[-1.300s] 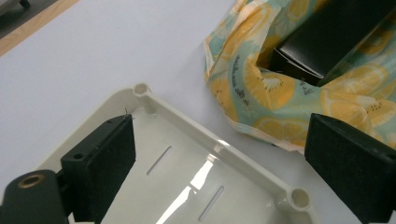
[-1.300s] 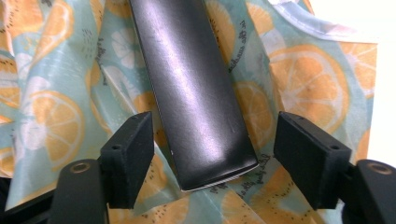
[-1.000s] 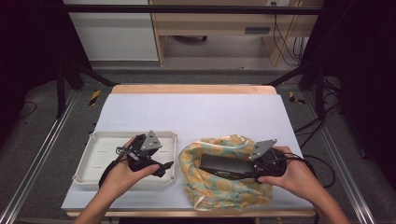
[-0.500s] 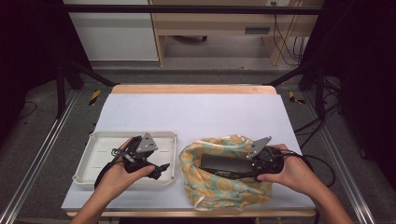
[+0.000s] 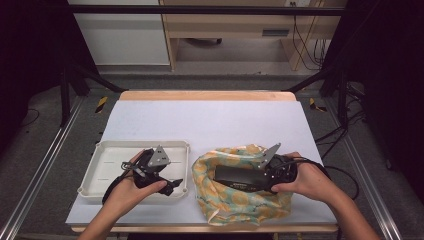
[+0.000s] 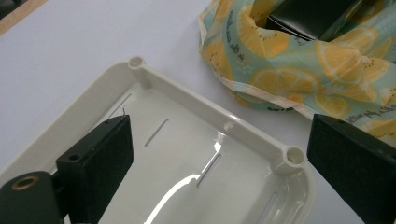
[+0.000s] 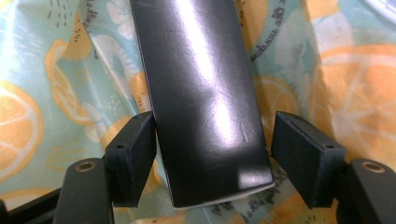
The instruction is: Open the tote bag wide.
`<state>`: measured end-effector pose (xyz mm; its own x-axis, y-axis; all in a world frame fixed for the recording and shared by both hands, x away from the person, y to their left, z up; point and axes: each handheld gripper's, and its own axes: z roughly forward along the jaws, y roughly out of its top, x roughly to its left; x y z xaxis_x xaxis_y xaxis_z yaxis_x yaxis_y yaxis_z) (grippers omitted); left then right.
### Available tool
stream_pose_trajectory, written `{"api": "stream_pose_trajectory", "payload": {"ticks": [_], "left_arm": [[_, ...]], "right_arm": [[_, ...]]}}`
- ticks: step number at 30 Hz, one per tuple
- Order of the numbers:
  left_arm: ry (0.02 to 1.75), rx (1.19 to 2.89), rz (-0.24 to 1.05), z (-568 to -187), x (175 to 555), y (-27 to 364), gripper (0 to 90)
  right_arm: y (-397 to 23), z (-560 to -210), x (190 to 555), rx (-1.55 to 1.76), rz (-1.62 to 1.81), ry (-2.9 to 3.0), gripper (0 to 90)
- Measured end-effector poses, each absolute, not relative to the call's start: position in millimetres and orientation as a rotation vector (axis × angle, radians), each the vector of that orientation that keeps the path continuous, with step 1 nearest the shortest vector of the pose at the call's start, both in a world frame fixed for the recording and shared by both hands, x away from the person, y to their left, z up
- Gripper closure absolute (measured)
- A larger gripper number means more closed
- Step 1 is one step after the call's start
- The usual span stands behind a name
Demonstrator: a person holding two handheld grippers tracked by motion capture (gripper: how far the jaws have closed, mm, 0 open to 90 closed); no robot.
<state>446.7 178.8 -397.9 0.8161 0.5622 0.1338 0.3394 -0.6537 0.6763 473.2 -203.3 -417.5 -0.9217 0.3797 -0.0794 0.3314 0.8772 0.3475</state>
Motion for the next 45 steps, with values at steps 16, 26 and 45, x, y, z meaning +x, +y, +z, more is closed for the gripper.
{"api": "stream_pose_trajectory", "payload": {"ticks": [16,26,45], "left_arm": [[0.638,2.358,0.443,-400,442,177,7.1],[0.614,2.366,0.456,-400,437,174,7.1],[0.601,2.393,0.453,-404,435,174,7.2]], "right_arm": [[-192,-419,478,0.543,0.477,2.94,34.2],[-184,-421,480,0.525,0.45,2.94,36.1],[-188,-435,485,0.459,0.363,2.988,37.4]]}}
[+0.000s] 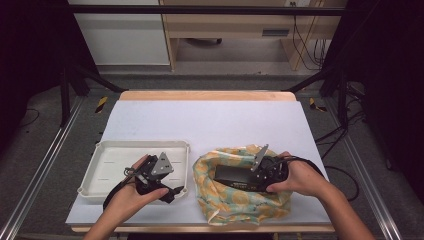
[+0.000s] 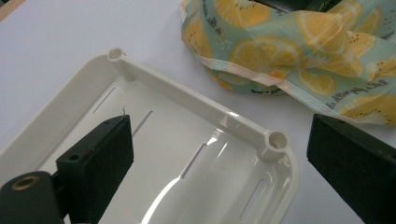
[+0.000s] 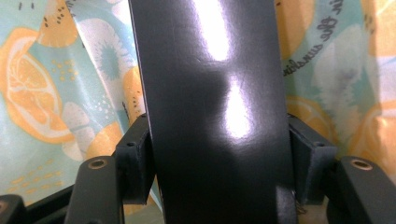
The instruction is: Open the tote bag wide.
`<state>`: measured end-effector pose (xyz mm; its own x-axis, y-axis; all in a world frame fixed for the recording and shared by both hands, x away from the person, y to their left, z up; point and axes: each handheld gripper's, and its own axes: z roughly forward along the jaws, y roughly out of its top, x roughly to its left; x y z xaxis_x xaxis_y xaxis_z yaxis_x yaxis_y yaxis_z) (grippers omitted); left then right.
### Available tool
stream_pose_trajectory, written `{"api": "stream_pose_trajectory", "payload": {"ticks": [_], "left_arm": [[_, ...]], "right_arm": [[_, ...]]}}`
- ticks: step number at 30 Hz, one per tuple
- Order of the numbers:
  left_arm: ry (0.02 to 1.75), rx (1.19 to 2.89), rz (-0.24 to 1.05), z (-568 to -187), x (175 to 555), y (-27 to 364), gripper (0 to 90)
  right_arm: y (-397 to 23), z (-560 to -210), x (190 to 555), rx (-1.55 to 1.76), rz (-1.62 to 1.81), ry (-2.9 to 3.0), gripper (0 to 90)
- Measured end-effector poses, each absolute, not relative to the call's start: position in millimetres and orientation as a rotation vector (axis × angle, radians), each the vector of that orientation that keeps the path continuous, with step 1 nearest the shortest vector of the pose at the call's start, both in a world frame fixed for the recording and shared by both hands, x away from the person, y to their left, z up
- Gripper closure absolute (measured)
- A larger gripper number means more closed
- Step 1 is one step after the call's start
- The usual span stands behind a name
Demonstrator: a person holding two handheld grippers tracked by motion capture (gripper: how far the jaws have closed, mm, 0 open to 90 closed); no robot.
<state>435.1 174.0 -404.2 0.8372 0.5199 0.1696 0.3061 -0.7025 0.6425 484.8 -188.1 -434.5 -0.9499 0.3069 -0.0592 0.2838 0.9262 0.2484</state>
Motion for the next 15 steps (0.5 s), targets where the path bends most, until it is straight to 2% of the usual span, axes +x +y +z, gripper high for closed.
{"api": "stream_pose_trajectory", "payload": {"ticks": [15], "left_arm": [[0.599,2.408,0.452,-402.9,436.1,174.6,7.2]], "right_arm": [[-190.9,-431.7,481.8,0.382,0.387,2.999,42.3]]}}
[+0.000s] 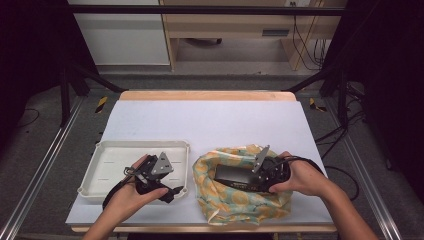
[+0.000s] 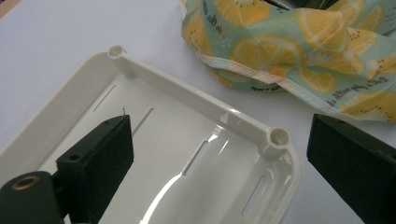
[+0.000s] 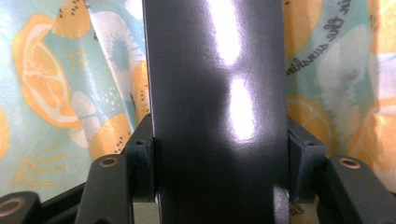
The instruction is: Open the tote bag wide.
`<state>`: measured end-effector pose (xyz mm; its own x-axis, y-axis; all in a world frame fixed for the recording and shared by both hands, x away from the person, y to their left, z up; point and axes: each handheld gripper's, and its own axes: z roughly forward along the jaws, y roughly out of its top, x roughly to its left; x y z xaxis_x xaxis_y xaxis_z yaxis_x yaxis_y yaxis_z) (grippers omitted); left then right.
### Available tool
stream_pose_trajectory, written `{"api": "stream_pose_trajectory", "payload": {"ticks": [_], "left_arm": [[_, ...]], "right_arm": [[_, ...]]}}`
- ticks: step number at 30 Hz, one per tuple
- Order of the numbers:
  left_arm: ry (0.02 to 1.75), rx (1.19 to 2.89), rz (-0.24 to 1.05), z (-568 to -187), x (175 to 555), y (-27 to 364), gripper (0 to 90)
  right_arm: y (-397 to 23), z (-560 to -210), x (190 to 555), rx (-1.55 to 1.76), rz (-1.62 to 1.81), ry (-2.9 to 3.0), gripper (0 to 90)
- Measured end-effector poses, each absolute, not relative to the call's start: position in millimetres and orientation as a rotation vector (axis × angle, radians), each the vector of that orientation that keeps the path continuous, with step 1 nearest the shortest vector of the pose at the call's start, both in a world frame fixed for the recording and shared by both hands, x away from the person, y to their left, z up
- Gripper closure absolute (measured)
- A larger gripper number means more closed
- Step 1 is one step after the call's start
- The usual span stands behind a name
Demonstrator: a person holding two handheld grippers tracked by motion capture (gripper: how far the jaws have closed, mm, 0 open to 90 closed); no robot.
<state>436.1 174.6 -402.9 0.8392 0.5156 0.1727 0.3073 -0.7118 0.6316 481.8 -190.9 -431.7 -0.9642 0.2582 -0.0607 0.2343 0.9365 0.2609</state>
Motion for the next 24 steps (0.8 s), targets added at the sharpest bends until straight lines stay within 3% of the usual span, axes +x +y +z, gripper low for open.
{"api": "stream_pose_trajectory", "payload": {"ticks": [24], "left_arm": [[0.464,2.507,0.415,-363,451,162,8.2]], "right_arm": [[-199,-380,470,0.286,0.573,2.891,43.2]]}}
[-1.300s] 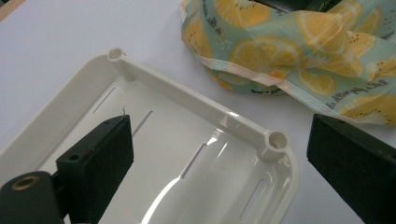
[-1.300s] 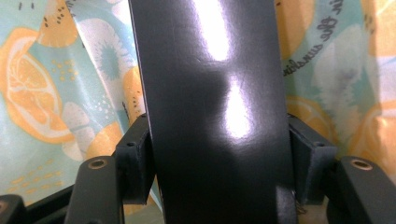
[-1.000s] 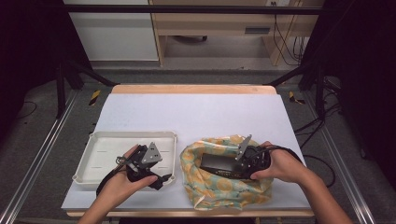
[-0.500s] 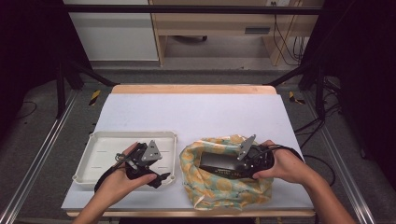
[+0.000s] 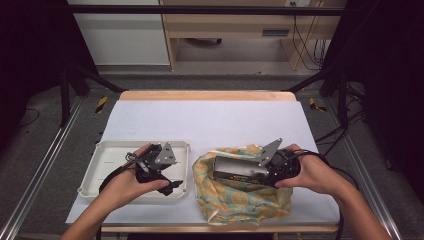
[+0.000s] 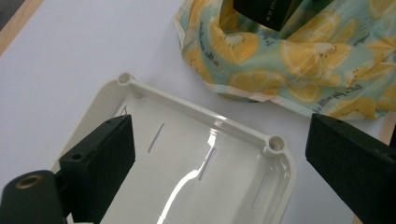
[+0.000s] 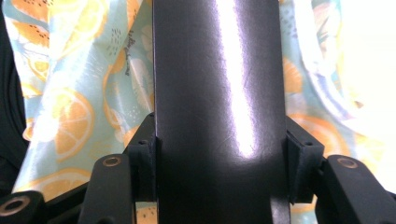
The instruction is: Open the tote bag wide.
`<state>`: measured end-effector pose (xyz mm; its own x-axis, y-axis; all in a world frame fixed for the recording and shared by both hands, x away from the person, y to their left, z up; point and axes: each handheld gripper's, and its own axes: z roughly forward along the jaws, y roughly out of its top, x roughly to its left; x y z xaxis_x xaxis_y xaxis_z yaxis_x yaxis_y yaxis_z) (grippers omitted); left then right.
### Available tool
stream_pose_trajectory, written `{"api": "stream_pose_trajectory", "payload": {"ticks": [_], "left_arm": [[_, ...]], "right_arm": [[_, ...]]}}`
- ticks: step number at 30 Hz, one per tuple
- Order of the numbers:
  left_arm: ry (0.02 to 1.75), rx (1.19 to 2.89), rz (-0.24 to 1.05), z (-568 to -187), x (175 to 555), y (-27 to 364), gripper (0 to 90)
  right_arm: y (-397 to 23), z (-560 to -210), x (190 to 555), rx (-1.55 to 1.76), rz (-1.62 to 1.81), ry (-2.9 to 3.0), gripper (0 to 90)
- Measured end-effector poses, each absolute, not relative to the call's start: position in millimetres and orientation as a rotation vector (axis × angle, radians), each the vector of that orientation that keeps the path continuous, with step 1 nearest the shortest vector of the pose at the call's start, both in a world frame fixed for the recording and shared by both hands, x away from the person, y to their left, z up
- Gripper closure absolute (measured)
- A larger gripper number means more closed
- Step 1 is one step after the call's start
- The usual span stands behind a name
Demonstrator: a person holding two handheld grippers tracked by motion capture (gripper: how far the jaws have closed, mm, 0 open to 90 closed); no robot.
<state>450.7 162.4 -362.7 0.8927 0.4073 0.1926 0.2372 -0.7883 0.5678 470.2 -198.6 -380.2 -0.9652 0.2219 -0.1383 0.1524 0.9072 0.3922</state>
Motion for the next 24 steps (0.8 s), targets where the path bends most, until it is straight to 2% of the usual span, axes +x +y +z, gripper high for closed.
{"api": "stream_pose_trajectory", "payload": {"ticks": [14,24], "left_arm": [[0.346,2.602,0.348,-342,469,147,8.2],[0.251,2.675,0.309,-329,471,133,8.2]], "right_arm": [[-186,-356,466,0.223,0.526,2.901,43.3],[-178,-351,467,0.205,0.495,2.908,43.3]]}}
